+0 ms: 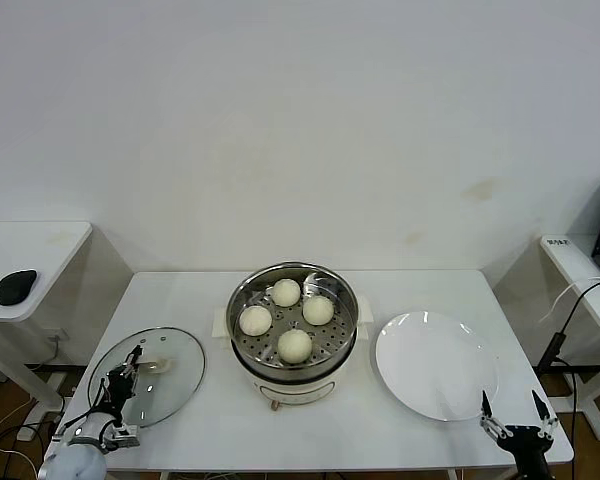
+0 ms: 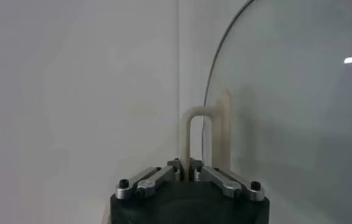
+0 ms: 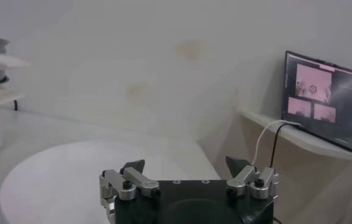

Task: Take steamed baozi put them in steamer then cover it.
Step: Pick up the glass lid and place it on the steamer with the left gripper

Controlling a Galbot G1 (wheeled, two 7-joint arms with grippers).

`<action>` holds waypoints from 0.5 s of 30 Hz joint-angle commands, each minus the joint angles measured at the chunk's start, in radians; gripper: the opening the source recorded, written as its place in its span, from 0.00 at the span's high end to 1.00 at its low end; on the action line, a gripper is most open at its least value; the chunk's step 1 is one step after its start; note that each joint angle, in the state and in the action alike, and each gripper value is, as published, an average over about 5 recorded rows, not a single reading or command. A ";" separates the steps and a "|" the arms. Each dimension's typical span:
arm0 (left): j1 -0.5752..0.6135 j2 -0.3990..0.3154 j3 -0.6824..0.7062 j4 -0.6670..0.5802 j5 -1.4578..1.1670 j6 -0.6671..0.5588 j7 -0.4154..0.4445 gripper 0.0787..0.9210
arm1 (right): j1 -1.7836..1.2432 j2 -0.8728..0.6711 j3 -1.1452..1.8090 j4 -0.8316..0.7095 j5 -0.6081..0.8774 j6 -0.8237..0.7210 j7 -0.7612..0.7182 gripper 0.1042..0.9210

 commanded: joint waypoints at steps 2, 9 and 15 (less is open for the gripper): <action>0.077 -0.006 -0.045 -0.141 -0.016 0.017 -0.074 0.92 | 0.004 -0.014 -0.004 -0.005 0.015 -0.004 -0.002 0.12; 0.224 0.016 -0.116 -0.341 -0.076 0.083 -0.016 0.92 | 0.011 -0.021 -0.009 -0.014 -0.014 0.008 -0.003 0.12; 0.323 0.055 -0.203 -0.518 -0.138 0.150 0.093 0.92 | 0.008 -0.027 -0.021 -0.008 -0.032 0.019 -0.007 0.12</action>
